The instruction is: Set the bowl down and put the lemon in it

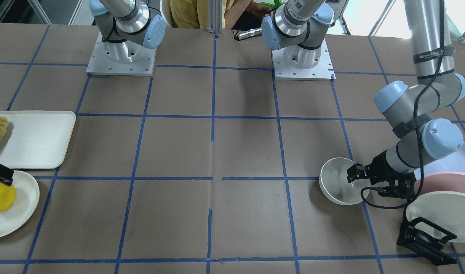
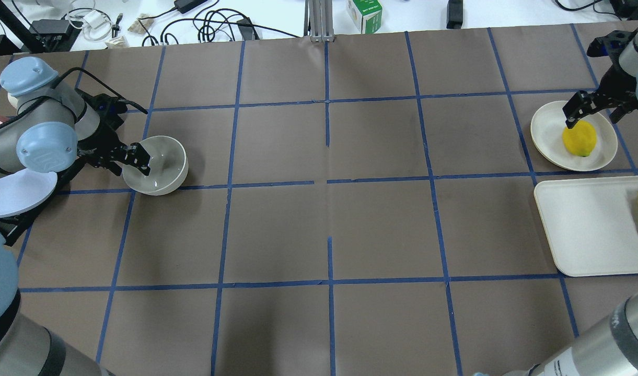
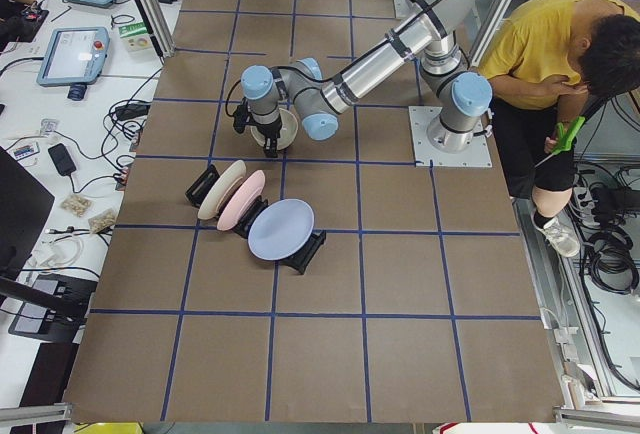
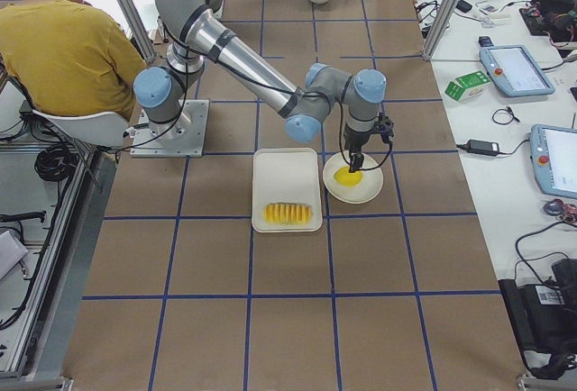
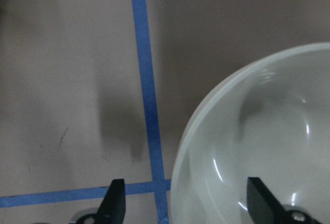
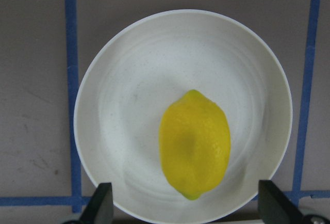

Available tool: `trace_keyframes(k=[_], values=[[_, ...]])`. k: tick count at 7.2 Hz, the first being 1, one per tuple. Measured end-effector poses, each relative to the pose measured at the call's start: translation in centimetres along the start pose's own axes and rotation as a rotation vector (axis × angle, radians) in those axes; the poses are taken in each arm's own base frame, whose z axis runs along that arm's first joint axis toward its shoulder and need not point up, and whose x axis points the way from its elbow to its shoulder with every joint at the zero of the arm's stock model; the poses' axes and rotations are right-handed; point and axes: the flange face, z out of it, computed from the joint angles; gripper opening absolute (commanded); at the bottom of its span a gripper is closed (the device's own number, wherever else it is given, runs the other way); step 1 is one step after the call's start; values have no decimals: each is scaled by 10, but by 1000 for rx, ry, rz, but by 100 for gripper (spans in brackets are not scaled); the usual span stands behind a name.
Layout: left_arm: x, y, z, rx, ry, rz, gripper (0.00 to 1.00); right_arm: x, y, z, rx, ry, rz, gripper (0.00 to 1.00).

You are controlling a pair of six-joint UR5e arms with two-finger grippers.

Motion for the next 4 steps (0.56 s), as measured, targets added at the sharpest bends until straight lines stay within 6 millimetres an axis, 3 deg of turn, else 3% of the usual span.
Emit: trace_keyframes(k=[2,4], values=[[2,0,-3,9,19,-4,0,6,-5,31,-13,-12,2,100],[1,-1,-7,17,19,-2,0,6,-7,50,-33,-26,-5,100]])
